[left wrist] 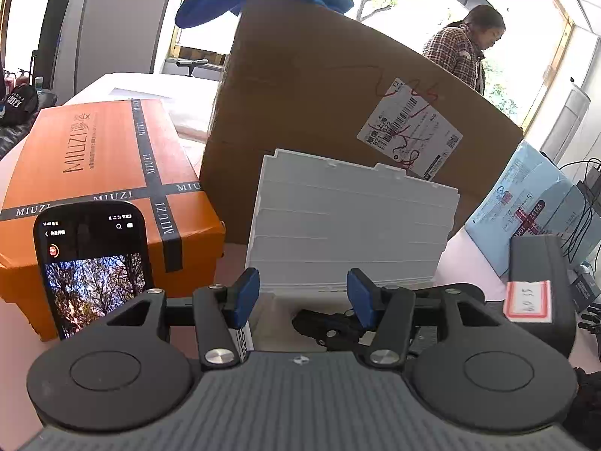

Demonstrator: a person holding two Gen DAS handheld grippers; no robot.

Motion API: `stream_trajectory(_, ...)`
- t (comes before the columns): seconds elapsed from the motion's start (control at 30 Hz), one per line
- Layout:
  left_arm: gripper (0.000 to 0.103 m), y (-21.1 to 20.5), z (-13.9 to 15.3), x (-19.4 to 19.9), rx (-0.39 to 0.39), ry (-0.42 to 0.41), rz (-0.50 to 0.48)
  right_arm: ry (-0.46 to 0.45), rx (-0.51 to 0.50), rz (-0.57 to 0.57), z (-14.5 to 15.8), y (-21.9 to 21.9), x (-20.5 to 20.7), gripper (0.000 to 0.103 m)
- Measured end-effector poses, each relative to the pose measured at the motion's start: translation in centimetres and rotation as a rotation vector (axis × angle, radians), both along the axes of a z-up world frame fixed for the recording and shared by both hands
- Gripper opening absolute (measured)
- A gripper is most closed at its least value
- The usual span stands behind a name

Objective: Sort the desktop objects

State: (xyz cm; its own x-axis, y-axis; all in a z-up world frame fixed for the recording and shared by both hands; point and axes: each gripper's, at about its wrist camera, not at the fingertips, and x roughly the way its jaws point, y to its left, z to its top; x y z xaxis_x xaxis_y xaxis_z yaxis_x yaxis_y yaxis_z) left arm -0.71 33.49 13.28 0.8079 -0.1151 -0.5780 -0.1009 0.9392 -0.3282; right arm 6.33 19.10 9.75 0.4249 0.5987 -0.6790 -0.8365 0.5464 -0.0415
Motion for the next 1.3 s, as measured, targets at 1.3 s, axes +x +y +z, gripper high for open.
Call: stream_trajectory(1.3,0.049,-0.5,-1.2,1.0,0.037,0.051,-0.008,-0.117,0.013,-0.103,2.2,-3.7,1.6,0.006)
